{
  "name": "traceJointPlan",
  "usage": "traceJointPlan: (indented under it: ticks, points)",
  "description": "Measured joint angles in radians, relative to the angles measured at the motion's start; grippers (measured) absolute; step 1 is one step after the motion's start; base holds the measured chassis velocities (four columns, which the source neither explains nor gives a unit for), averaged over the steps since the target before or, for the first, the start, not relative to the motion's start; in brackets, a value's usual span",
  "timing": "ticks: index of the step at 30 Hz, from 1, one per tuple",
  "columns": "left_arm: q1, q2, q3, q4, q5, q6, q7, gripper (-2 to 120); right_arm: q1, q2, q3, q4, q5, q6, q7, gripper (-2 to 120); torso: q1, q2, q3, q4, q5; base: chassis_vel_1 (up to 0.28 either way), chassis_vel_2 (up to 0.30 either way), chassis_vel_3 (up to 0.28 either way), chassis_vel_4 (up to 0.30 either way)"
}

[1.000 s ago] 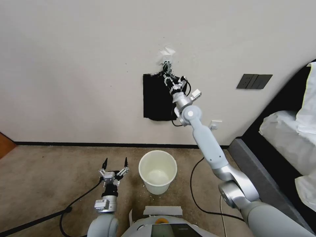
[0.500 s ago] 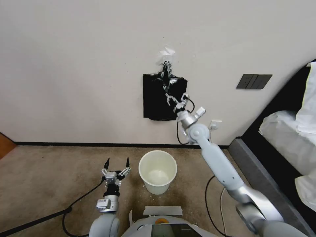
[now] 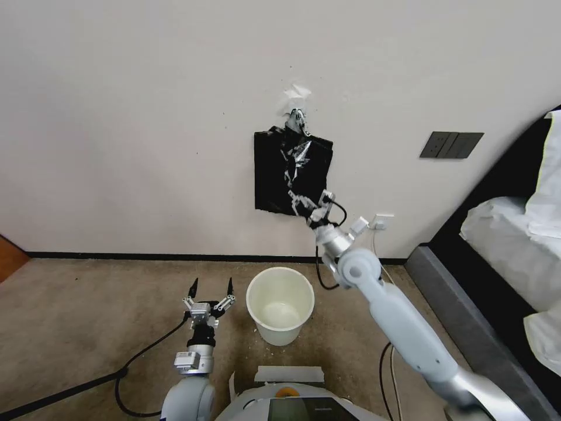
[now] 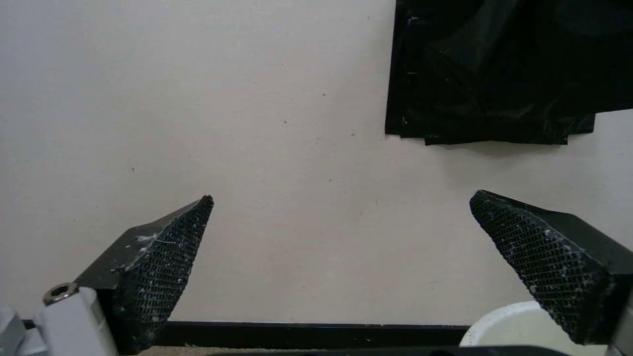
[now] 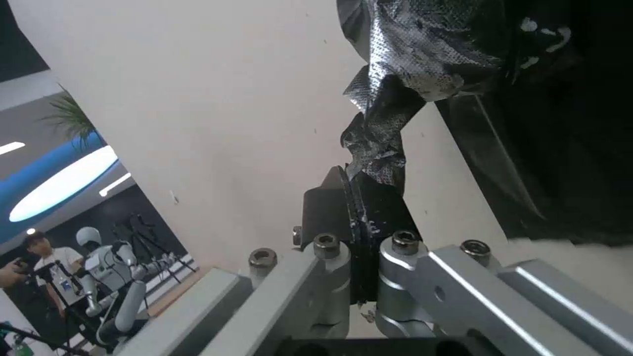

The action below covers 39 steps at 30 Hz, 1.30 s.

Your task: Place a trash bag onto the trash bin.

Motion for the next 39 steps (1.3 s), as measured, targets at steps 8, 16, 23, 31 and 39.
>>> traceJointPlan:
  ticks: [8, 16, 23, 31, 39]
  points:
    - [0.001, 0.002, 0.012, -0.008, 0.000, 0.000, 0.000, 100, -0.102, -0.026, 0.025, 0.073, -0.068, -0.005, -0.007, 0, 0.000, 0.000, 0.000, 0.0001, 0.0000, 0.000, 0.000, 0.000, 0.000]
    - [0.002, 0.002, 0.024, -0.014, 0.001, -0.001, 0.000, 100, -0.172, -0.052, 0.031, 0.118, -0.136, -0.006, -0.021, 0, 0.000, 0.000, 0.000, 0.0000, 0.0000, 0.000, 0.000, 0.000, 0.000]
    - [0.000, 0.007, 0.030, -0.020, 0.001, 0.000, 0.000, 100, -0.227, -0.065, 0.024, 0.139, -0.209, -0.007, -0.044, 0, 0.000, 0.000, 0.000, 0.0001, 0.0000, 0.000, 0.000, 0.000, 0.000]
    - [-0.001, 0.005, 0.043, -0.022, 0.003, 0.000, 0.000, 100, -0.269, -0.079, 0.022, 0.153, -0.268, -0.003, -0.065, 0, 0.000, 0.000, 0.000, 0.0001, 0.0000, 0.000, 0.000, 0.000, 0.000]
    - [-0.002, 0.004, 0.050, -0.022, 0.005, 0.001, 0.000, 100, -0.305, -0.093, 0.023, 0.166, -0.310, 0.002, -0.085, 0, 0.000, 0.000, 0.000, 0.0001, 0.0000, 0.000, 0.000, 0.000, 0.000]
